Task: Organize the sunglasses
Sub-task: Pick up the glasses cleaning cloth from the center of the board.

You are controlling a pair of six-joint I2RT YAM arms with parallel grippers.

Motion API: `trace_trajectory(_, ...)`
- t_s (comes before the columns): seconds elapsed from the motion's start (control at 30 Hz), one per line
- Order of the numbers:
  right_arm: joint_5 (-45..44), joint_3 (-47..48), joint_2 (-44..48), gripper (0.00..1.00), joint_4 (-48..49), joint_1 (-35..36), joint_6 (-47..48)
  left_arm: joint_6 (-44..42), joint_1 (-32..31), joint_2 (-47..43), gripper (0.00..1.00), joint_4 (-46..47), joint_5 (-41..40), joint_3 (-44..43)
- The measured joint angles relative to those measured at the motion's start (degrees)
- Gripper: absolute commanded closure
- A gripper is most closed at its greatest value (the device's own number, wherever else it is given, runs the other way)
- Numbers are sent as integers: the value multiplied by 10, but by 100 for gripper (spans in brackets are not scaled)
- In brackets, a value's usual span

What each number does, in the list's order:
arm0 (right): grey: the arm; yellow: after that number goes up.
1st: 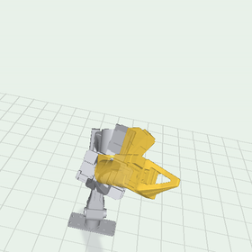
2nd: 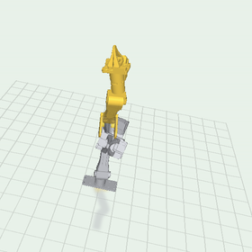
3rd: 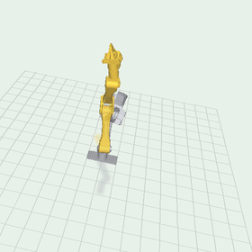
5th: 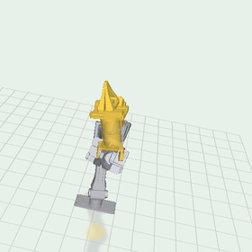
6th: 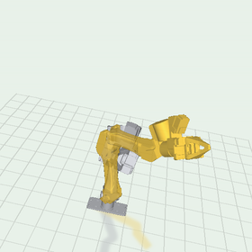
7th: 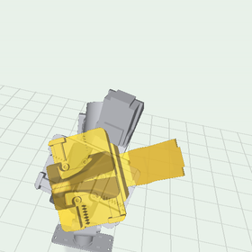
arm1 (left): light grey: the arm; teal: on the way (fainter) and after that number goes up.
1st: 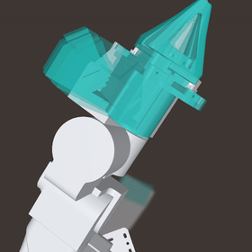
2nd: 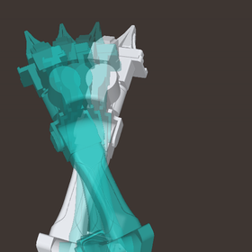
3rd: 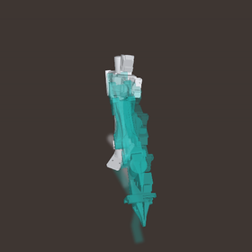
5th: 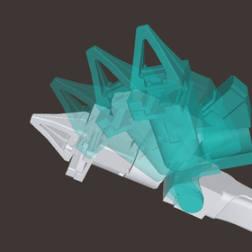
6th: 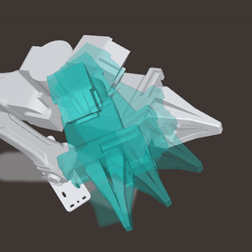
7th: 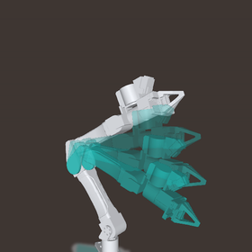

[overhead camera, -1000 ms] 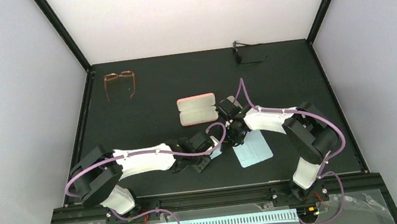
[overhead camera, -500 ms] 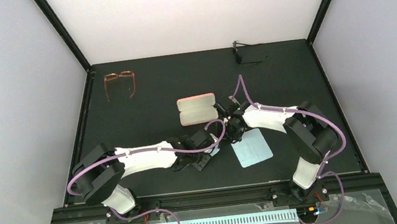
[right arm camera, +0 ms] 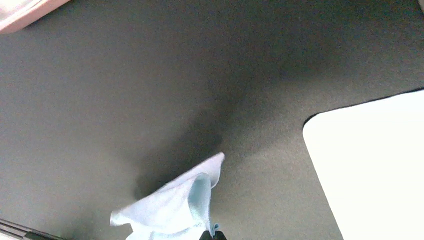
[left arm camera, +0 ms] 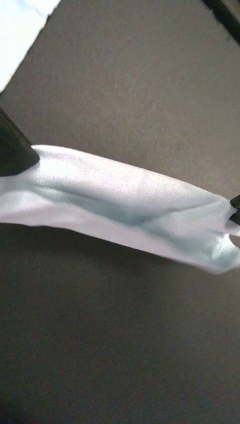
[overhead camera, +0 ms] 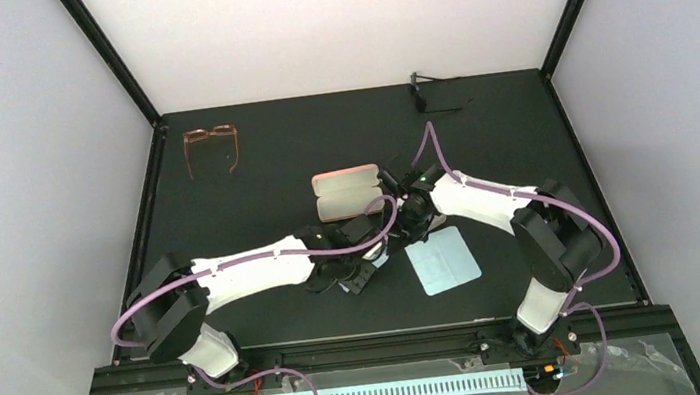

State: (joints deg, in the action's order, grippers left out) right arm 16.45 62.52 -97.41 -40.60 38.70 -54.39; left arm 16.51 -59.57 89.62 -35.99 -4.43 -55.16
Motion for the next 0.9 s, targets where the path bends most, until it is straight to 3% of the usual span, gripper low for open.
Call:
trace_trajectory(0.53, -24, 33, 35, 99, -75, -2, -2, 25, 4, -14, 98, -87, 38, -84)
trace_trajectory(0.9, -46, 53, 37, 99, -78, -11, -36, -18, 40, 11, 98, -132, 54, -133)
